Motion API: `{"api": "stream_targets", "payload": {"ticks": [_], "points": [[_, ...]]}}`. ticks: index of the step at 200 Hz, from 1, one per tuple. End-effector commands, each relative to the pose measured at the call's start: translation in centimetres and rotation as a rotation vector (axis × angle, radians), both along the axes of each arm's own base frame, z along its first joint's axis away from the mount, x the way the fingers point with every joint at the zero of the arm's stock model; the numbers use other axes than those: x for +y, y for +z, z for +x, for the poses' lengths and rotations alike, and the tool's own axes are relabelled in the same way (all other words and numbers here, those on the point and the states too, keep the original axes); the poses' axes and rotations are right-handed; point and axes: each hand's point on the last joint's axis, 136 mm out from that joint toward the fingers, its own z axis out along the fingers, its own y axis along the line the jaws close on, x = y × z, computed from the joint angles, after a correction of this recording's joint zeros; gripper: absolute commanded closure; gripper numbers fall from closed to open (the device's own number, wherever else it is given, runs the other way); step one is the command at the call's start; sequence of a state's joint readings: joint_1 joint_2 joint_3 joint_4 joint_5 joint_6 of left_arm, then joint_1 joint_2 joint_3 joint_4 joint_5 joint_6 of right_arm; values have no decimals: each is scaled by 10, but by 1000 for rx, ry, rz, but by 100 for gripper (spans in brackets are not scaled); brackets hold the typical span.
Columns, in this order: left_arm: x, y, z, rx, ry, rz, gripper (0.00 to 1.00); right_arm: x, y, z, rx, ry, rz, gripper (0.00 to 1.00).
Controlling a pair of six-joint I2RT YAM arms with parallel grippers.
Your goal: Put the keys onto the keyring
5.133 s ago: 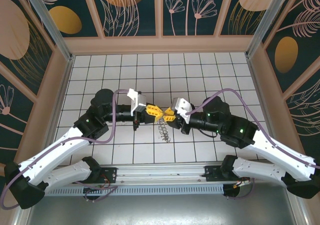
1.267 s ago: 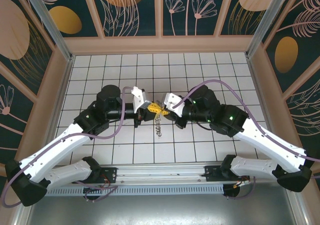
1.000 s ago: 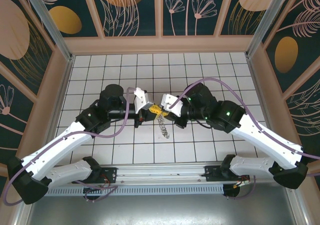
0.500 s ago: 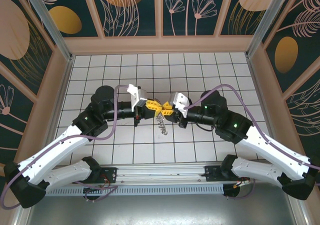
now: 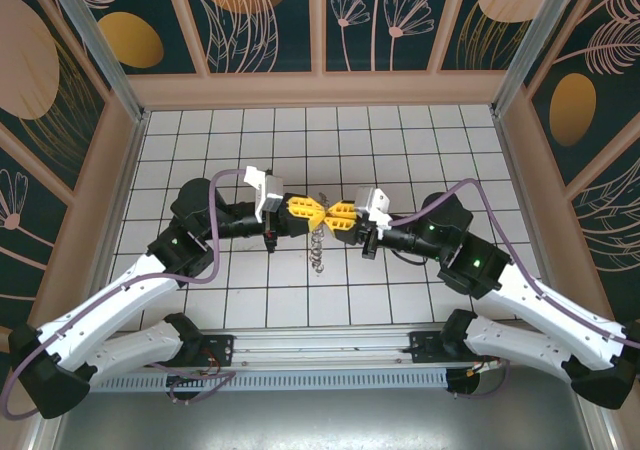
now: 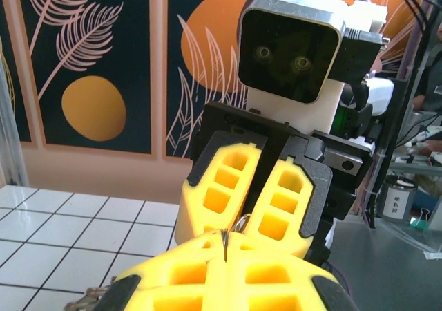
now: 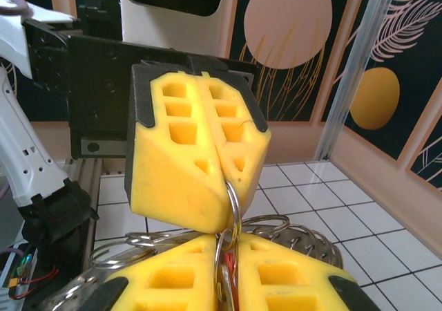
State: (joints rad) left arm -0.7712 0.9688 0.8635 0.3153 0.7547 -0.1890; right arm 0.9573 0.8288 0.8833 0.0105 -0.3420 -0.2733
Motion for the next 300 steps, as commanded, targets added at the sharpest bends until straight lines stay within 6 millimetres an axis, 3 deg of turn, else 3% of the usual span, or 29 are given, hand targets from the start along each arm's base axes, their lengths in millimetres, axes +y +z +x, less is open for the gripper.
{"api": "stream_targets", "payload": {"ticks": [1,39,135,171,199,261,300], "points": [[4,24,-21,-43,-89,-107,100,-6,11,10,-25,-63,53,87],[6,21,-19,-29,-71,-121,100,-5,10,11,-30,-67,68,79],[6,23,-18,-53,-55,-87,100,-19,9,10,-22,-111,57,78],[7,28,-19,-57,-58,-99,100,-22,8,9,-24,-113,48,83],[6,29,-18,-55,-60,-103,100,-23,6,9,-32,-117,44,100],[7,35,-20,-57,-70,-133,100,-15,-3,13,-43,-115,8,100],[8,35,-20,-54,-67,-135,100,-5,-2,9,-155,-209,2,100]]}}
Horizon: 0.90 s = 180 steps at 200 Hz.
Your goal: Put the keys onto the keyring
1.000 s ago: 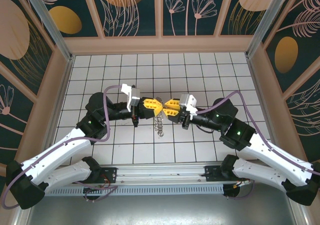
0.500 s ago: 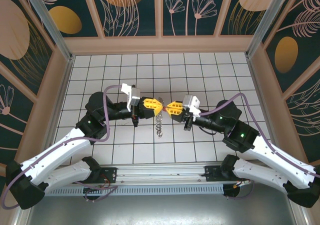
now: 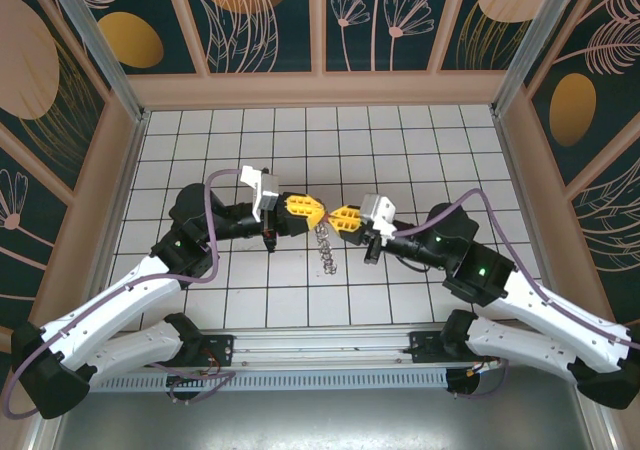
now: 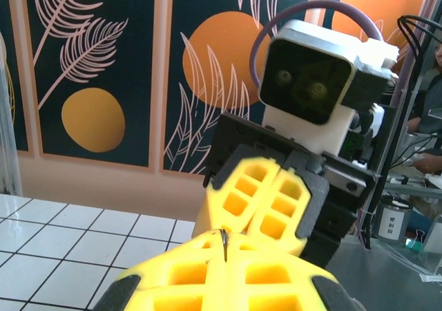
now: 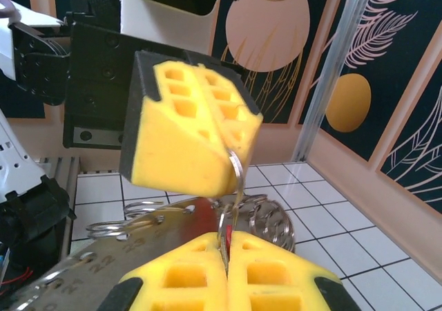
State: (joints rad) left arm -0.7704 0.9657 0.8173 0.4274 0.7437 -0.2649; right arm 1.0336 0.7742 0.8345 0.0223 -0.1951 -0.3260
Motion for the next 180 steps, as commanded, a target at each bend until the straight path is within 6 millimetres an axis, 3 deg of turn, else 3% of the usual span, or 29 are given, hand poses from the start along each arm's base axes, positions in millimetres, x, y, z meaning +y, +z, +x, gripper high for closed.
{"api": "stream_targets", "payload": {"ticks": [1,47,72,133,180], "points": [[6,32,-21,-83,-67,-83,100,2,2,13,-96,-142,4,100],[5,29,-19,-78,-63,-81,100,16,-9,14,-132,-180,-46,100],[5,29,-18,-80,-60,-77,100,15,-5,12,-129,-177,-21,100],[6,29,-19,-92,-51,-54,100,-19,11,-6,-94,-152,93,70],[5,31,-19,-107,-50,-29,100,-22,13,-15,-64,-107,59,62]]}}
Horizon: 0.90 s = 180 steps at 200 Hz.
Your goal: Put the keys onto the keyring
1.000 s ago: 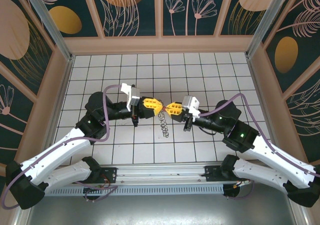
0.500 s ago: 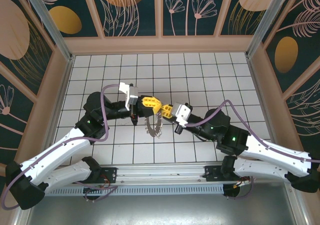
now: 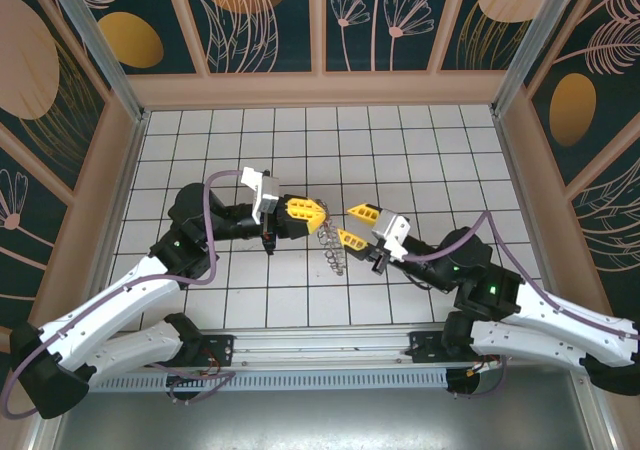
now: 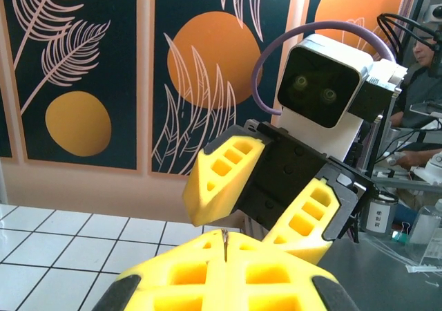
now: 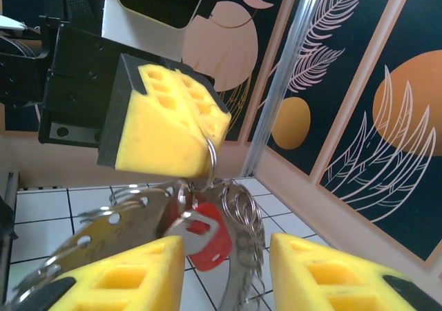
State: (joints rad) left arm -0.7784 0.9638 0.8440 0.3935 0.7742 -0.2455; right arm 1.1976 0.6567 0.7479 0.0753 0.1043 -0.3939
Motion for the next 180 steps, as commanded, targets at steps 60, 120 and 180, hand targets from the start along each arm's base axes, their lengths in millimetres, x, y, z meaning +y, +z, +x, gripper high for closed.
{"api": "stream_targets", "payload": {"ticks": [60,120,180], "points": [[3,18,-15,-80,-54,-9,100,-4,41,-15,-8,118,112,74],[5,14,-24,-87,-101,8,100,5,33,-12,72,241,85,75],[6,10,-26,-84,-108,29,100,23,20,-21,141,380,26,71]]}}
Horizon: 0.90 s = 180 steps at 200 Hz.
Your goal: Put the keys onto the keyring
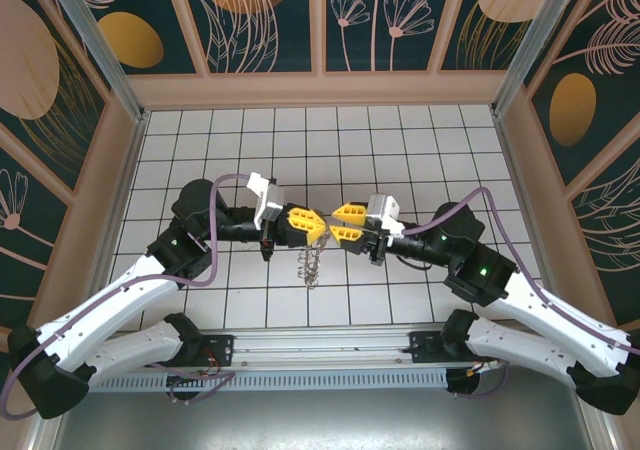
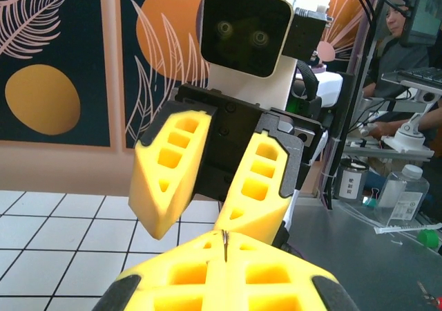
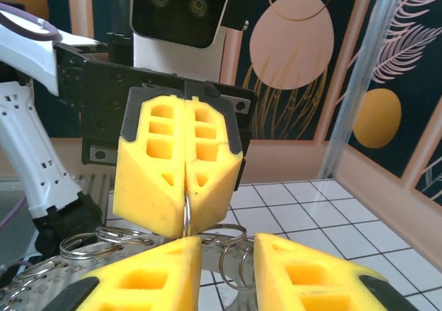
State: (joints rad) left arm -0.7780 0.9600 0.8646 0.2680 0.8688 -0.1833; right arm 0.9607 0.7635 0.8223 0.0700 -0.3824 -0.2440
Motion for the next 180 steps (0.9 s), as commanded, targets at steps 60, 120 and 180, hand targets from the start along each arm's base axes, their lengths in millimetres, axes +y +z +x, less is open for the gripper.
{"api": "stream_targets", "payload": {"ticks": [60,120,180], "points": [[7,25,-11,-84,-14,-45,100,2,10,-23,32,148,6,69],[9,26,-11,-93,0,-43,100,3,4,-23,54,156,-6,72],[9,28,-11,-97,0,-42,100,3,-1,-26,77,169,-13,76]]}}
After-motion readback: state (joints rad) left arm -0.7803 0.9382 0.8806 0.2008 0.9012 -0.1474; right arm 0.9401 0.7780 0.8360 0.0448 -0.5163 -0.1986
